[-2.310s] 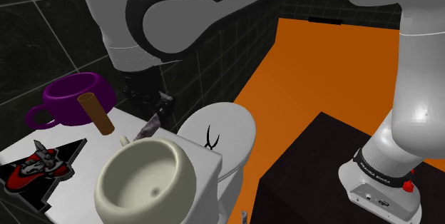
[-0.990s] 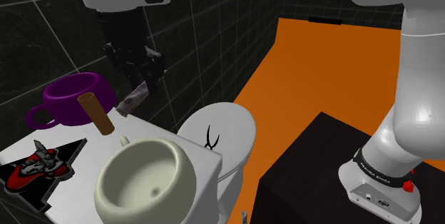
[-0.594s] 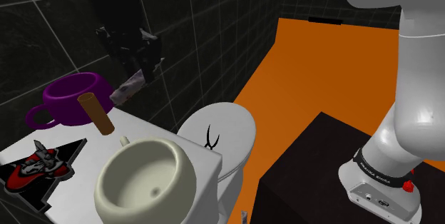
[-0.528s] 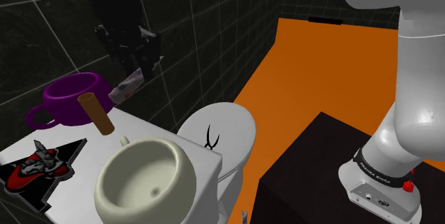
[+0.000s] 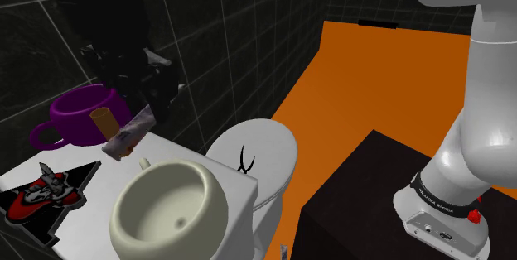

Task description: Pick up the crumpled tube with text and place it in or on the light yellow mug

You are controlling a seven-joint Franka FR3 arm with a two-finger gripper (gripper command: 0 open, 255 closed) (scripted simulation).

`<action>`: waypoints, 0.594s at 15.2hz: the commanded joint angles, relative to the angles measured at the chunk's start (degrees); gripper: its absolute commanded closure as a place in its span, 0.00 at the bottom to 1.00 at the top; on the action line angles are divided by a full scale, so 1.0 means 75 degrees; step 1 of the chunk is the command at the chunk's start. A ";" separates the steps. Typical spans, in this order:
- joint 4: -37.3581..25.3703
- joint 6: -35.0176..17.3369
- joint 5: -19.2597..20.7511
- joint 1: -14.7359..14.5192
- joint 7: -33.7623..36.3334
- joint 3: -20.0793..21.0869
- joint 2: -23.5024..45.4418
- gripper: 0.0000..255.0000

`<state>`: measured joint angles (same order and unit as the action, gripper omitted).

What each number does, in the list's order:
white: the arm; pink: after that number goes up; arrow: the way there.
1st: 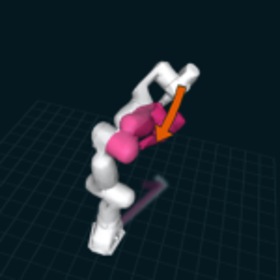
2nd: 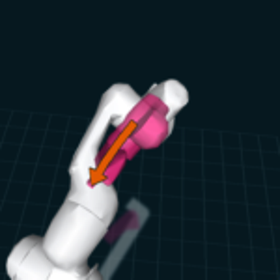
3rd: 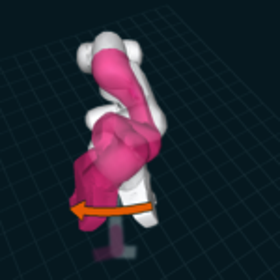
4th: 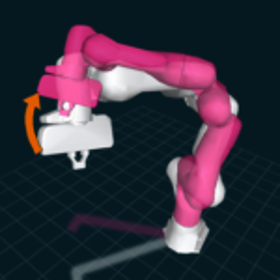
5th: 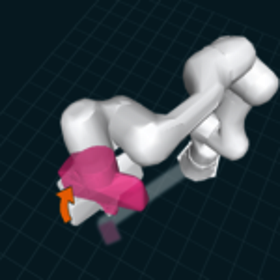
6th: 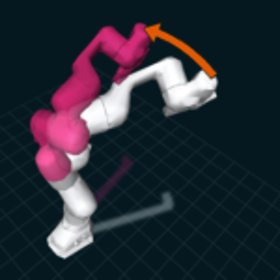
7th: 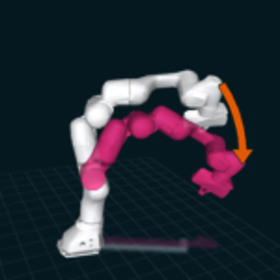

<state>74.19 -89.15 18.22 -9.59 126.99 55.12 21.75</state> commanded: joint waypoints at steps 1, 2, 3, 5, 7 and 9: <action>0.0153 -0.0059 -0.0039 -0.0208 0.0353 0.0093 -0.0088 1.00; 0.0174 -0.0061 -0.0035 -0.0332 0.0516 0.0127 -0.0098 1.00; 0.0182 -0.0058 -0.0024 -0.0467 0.0681 0.0159 -0.0099 1.00; 0.0332 -0.0172 -0.0031 -0.0565 0.0864 0.0199 -0.0124 1.00; 0.0626 -0.0412 -0.0081 -0.0456 0.0859 0.0214 -0.0187 1.00; 0.0902 -0.0644 -0.0119 -0.0361 0.0856 0.0226 -0.0239 1.00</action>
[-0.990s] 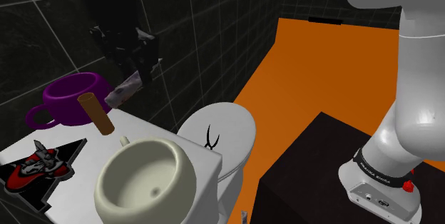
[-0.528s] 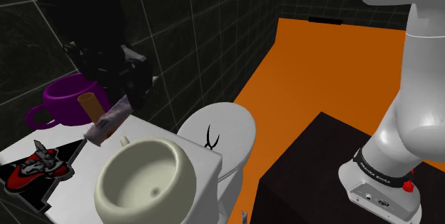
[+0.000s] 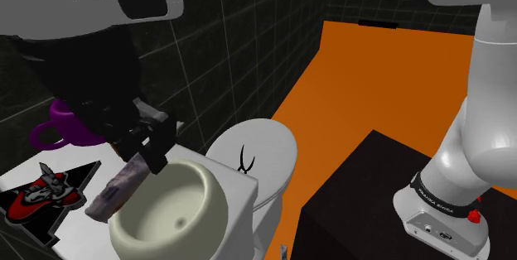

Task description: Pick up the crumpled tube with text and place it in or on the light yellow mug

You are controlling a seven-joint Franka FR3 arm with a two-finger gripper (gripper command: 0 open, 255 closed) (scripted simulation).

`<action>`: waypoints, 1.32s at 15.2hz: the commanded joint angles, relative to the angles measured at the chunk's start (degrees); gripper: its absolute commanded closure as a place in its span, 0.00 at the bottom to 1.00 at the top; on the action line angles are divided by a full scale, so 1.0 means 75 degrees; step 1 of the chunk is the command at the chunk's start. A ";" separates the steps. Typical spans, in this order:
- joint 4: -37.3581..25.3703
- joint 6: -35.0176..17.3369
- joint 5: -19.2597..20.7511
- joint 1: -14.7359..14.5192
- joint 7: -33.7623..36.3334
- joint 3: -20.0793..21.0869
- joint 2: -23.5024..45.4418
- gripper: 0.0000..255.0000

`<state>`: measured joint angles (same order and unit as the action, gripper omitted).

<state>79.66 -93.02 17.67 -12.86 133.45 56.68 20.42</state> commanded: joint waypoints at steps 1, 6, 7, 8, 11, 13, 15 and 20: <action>0.0304 -0.0242 -0.0062 0.0118 -0.0005 0.0022 -0.0084 1.00; 0.0915 -0.0788 -0.0102 0.0286 0.0007 0.0028 -0.0152 1.00; 0.1028 -0.0894 -0.0103 0.0311 0.0013 0.0026 -0.0158 1.00; 0.1137 -0.0998 -0.0102 0.0334 0.0019 0.0023 -0.0162 1.00; 0.1196 -0.1054 -0.0100 0.0346 0.0023 0.0022 -0.0163 1.00; 0.1196 -0.1053 -0.0099 0.0346 0.0023 0.0023 -0.0162 1.00; 0.1195 -0.1053 -0.0099 0.0347 0.0024 0.0024 -0.0162 1.00; 0.1148 -0.1028 -0.0072 0.0314 0.0038 0.0015 -0.0128 0.00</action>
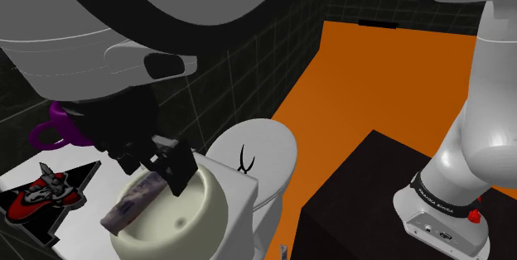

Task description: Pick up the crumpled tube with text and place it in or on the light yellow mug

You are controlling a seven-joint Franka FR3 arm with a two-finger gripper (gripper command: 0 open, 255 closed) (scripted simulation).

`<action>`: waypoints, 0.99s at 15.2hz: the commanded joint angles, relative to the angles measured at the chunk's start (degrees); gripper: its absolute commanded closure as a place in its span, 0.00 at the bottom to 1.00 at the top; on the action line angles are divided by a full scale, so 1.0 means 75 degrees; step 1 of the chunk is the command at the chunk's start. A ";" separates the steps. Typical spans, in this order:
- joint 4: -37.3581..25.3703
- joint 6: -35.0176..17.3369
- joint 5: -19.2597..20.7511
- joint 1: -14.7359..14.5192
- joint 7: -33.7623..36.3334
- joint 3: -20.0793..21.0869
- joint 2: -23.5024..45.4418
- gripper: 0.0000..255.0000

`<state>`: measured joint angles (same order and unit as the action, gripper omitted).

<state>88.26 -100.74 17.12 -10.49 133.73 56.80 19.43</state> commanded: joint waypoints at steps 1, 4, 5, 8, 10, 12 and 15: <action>-0.0002 0.0003 0.0002 -0.0005 0.0002 -0.0001 0.0006 0.00; -0.0209 0.0229 -0.0038 -0.0014 -0.0034 0.0020 -0.0034 0.00; -0.0486 0.0491 -0.0038 -0.0075 -0.0047 0.0026 -0.0024 0.00; -0.1030 0.0980 0.0000 -0.0227 -0.0056 0.0022 0.0034 0.00; -0.1029 0.0979 -0.0001 -0.0227 -0.0056 0.0021 0.0034 0.00; -0.1030 0.0980 0.0000 -0.0227 -0.0056 0.0021 0.0034 0.00; -0.1030 0.0980 0.0000 -0.0227 -0.0056 0.0021 0.0034 0.00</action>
